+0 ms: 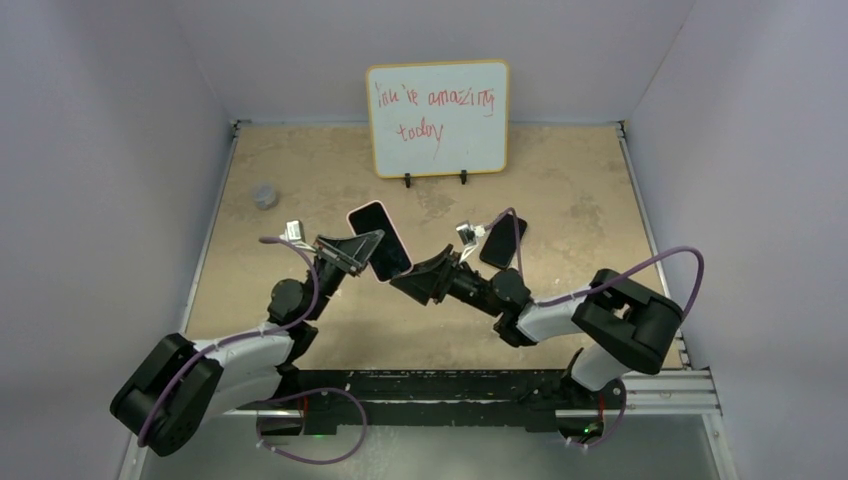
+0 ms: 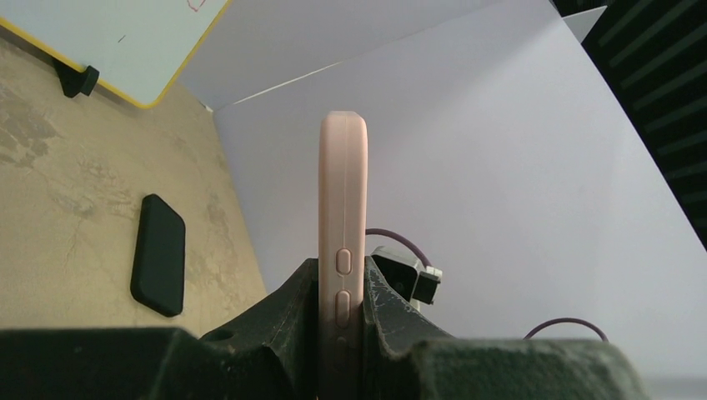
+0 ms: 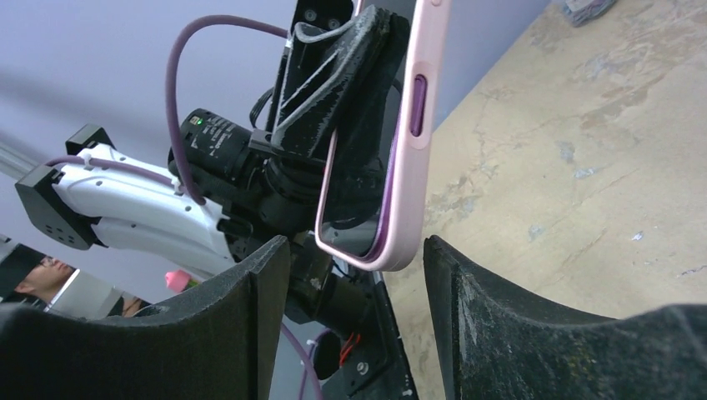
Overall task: Take the phone out of the phone case
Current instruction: Remove the phone case from the phone.
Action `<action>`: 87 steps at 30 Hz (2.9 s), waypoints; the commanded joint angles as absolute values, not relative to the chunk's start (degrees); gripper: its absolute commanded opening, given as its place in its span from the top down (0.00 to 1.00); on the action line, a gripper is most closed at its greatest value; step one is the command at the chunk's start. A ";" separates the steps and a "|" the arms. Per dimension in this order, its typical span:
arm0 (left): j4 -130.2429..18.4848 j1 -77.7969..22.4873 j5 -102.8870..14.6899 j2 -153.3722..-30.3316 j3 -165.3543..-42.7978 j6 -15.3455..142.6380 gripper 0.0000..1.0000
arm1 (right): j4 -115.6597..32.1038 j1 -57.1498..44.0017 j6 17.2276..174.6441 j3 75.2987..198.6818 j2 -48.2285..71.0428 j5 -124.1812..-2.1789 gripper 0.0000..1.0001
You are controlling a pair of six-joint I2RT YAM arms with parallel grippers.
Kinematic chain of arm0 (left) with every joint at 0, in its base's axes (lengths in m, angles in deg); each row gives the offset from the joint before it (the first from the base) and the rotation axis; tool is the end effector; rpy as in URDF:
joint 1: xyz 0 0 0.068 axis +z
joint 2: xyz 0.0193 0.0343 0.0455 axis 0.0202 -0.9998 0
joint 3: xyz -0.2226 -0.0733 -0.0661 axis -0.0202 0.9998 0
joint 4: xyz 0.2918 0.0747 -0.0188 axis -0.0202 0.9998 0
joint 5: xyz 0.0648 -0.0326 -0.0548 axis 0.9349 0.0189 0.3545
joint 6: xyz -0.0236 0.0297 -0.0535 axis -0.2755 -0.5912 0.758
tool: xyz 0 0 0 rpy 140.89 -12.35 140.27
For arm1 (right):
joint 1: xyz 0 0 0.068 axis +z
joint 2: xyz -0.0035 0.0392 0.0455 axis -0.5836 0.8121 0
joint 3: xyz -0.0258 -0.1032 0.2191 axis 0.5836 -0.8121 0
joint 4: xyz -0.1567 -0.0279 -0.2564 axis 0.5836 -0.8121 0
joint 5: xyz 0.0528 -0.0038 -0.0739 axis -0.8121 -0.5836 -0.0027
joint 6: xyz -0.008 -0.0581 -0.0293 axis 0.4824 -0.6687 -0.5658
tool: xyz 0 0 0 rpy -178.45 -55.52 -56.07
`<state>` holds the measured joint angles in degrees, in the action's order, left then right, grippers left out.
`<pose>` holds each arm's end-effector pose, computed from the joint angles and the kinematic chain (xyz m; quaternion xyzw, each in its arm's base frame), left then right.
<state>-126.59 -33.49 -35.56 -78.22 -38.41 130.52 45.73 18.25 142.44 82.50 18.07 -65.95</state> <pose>0.2050 -0.1295 0.1550 -0.2333 0.5430 -0.6631 0.4593 0.1673 0.2457 0.1501 -0.0775 0.5685 0.6889 0.4429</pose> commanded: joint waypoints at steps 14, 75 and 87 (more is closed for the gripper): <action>-142.75 -36.25 -28.46 -78.11 -35.84 132.08 1.00 | 54.92 21.05 141.76 89.27 23.40 -65.42 0.48; -134.99 -36.75 -29.82 -74.66 -36.29 136.76 1.00 | 44.56 23.22 113.43 84.41 19.27 -55.88 0.88; -132.75 -36.67 -32.75 -75.07 -37.22 137.10 1.00 | 46.20 23.26 110.83 82.32 18.49 -53.29 0.88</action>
